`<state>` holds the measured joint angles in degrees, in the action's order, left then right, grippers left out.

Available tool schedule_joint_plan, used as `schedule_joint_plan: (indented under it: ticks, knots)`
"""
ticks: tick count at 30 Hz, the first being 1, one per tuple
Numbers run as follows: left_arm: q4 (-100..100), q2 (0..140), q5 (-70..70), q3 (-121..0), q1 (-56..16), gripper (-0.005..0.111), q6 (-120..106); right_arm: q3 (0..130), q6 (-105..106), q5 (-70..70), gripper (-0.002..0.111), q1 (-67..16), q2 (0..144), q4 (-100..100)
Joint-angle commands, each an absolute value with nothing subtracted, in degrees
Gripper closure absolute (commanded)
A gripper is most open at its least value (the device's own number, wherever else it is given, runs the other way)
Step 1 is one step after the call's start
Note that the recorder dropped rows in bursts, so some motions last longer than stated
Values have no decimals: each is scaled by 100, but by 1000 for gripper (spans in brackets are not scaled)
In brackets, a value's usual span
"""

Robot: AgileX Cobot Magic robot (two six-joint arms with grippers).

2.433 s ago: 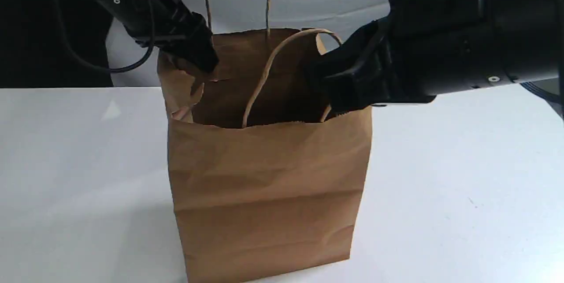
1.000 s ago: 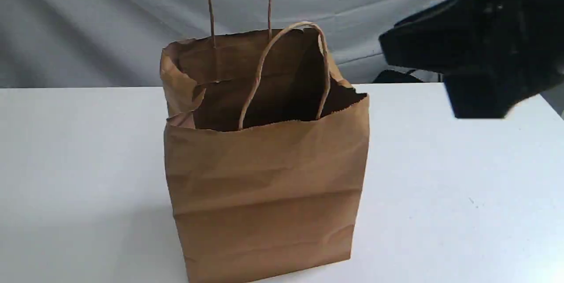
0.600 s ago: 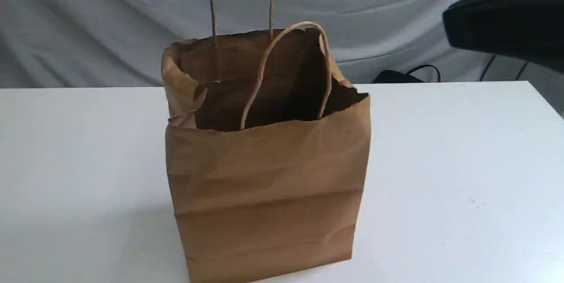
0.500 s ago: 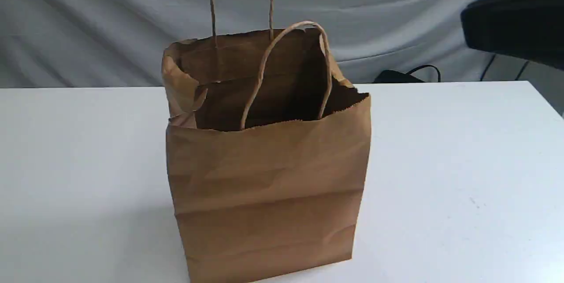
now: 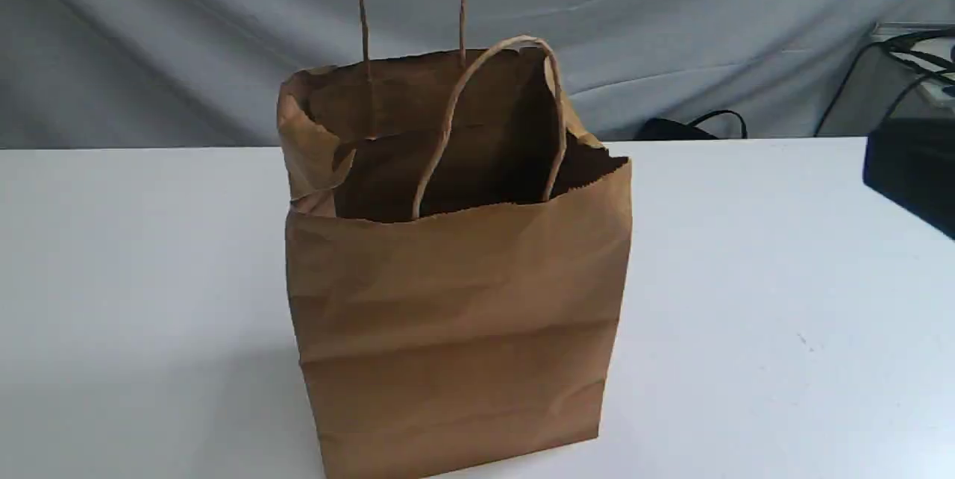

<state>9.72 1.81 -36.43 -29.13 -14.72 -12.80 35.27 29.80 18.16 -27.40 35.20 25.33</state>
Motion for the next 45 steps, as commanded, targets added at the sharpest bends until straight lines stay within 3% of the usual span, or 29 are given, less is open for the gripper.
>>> schedule_joint_plan:
  ticks: [1,38,45]
  knots:
    - [922,0,-3484,-2474,-1463,107,-1203,3442,2951,1695,108,-2742,3495,2601]
    - [829,0,-3432,-2110,-1463,107,-1230,3442,2951,1617,108,-2729,3495,2547]
    - [829,0,-3432,-2110,-1463,107,-1230,2897,2951,285,108,-1808,3389,3207]
